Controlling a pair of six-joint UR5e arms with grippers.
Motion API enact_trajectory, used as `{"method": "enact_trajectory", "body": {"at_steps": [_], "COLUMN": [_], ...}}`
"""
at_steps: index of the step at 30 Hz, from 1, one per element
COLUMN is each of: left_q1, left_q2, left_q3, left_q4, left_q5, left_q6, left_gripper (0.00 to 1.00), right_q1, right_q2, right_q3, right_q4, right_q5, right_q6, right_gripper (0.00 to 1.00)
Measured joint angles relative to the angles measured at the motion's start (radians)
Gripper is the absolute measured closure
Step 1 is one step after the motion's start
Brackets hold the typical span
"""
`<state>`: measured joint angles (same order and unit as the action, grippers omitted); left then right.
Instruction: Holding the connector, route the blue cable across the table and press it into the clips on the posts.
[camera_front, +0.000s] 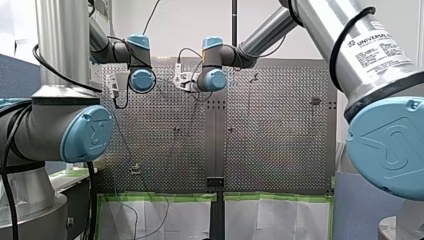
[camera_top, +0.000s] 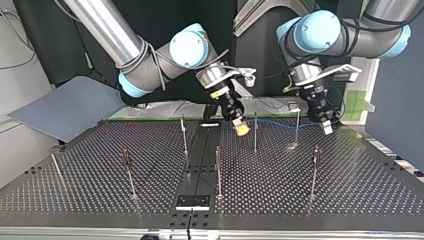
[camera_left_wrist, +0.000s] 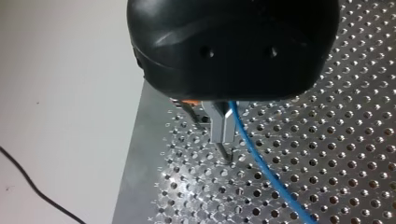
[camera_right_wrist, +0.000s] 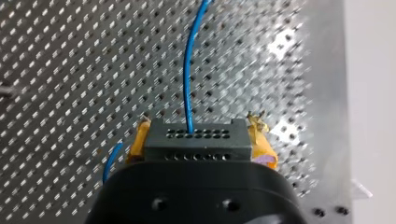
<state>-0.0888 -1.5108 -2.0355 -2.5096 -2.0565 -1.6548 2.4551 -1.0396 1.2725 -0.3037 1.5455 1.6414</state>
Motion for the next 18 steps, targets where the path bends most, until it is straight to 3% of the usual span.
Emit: {"method": "enact_trajectory", "body": {"at_steps": [7,18], "left_q1": [0.020,0.055], "left_q2": [-0.008,-0.026], "left_q3": [0.020,0.068], "left_q4": [-0.002,0.000], "left_q5": [0.007,0.032], "left_q6": [-0.008,-0.015], "left_gripper": [1.00,1.00], "right_q1": [0.011,0.013], "right_q2": [0.005,0.060], "right_q3": [-0.065,-0.175], "right_q4": [0.020,0.055], "right_q5": [-0.006,-0.019], "right_q6": [0.013,0.018], "right_gripper": [1.00,1.00]}}
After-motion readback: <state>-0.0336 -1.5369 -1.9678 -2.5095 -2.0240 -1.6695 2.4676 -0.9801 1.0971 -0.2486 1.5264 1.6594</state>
